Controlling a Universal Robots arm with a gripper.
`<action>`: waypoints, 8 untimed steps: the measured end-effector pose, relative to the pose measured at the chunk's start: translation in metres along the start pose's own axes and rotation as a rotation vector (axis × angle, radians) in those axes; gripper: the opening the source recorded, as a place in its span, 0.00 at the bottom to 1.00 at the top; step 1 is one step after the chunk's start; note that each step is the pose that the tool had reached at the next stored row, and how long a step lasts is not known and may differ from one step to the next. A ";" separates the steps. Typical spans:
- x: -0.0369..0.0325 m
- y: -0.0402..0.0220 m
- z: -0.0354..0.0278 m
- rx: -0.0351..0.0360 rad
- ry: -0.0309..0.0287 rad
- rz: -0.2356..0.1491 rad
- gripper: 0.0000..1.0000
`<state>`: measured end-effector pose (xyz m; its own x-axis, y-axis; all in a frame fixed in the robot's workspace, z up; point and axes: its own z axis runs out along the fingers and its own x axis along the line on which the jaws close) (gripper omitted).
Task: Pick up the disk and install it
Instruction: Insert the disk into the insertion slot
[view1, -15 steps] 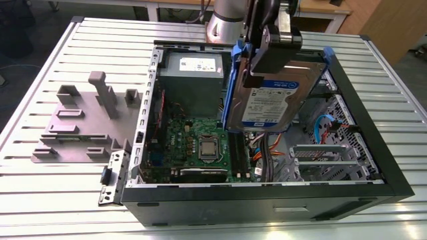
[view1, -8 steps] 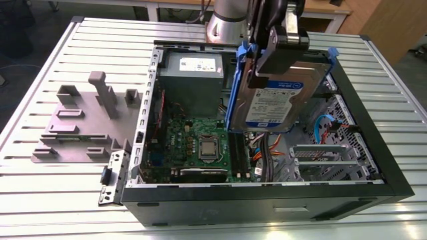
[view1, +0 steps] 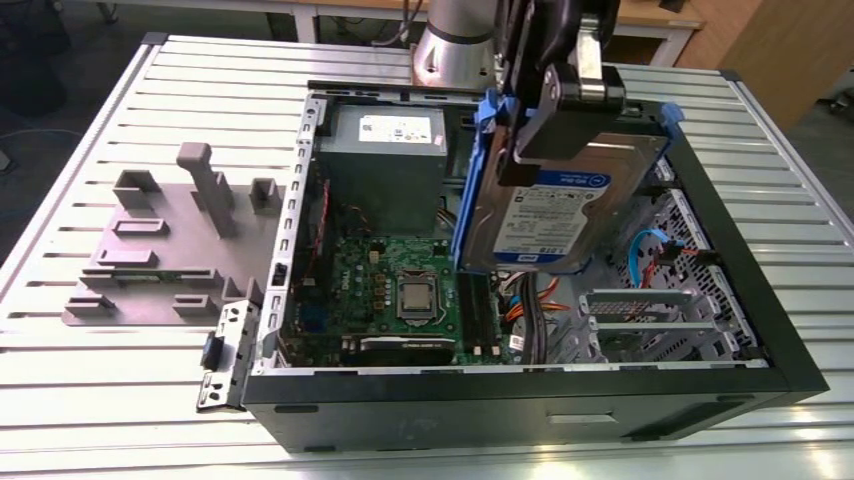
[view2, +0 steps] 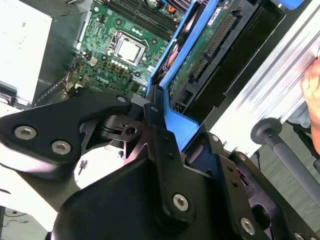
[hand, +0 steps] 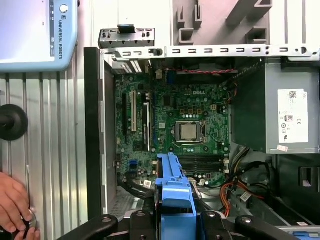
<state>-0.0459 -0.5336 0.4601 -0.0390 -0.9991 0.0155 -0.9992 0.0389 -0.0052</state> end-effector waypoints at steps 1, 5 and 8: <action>0.0012 -0.0002 0.0000 0.0000 0.0001 0.000 0.36; 0.0050 -0.0063 0.0001 0.0000 0.0004 0.000 0.36; 0.0061 -0.0120 0.0002 0.0000 0.0003 0.000 0.36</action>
<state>-0.0341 -0.5401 0.4600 -0.0390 -0.9991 0.0158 -0.9992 0.0390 -0.0052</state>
